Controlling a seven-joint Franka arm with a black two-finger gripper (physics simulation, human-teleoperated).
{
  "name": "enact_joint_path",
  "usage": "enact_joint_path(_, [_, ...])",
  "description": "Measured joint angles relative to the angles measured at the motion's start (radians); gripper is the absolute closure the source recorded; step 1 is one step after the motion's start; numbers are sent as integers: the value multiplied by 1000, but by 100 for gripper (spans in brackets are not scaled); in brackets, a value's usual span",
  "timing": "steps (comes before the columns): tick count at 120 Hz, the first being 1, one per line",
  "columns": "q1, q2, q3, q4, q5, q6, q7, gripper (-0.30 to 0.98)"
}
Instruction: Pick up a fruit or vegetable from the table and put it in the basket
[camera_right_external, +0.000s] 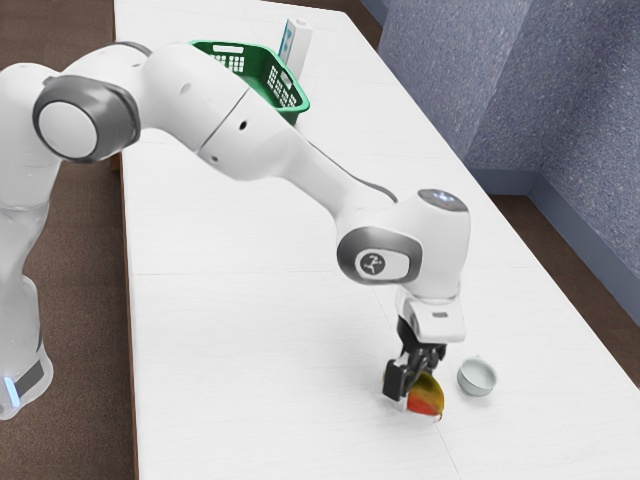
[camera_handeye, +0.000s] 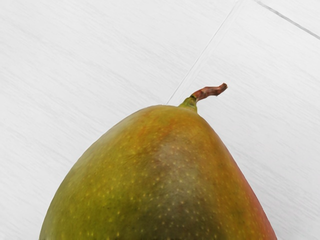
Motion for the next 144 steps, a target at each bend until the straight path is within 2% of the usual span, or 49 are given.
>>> enact_joint_path(14, [-2,-19,11,-2,12,26,-36,33])
enact_joint_path(26, [-37,-63,59,-15,20,40,-66,32])
enact_joint_path(35, [-48,-162,93,-57,53,40,-93,34])
enact_joint_path(48, [-39,-334,201,-88,105,-18,-133,41])
enact_joint_path(55, [50,-398,220,-94,122,-65,-153,42])
enact_joint_path(64, [277,-440,227,-94,135,-116,-173,47])
enact_joint_path(71, [416,-465,228,-88,149,-145,-181,50])
enact_joint_path(99, [743,-487,232,-85,182,-203,-187,56])
enact_joint_path(121, [873,-448,307,-73,199,-225,-171,60])
enact_joint_path(144, [937,-277,317,123,227,-215,-138,64])
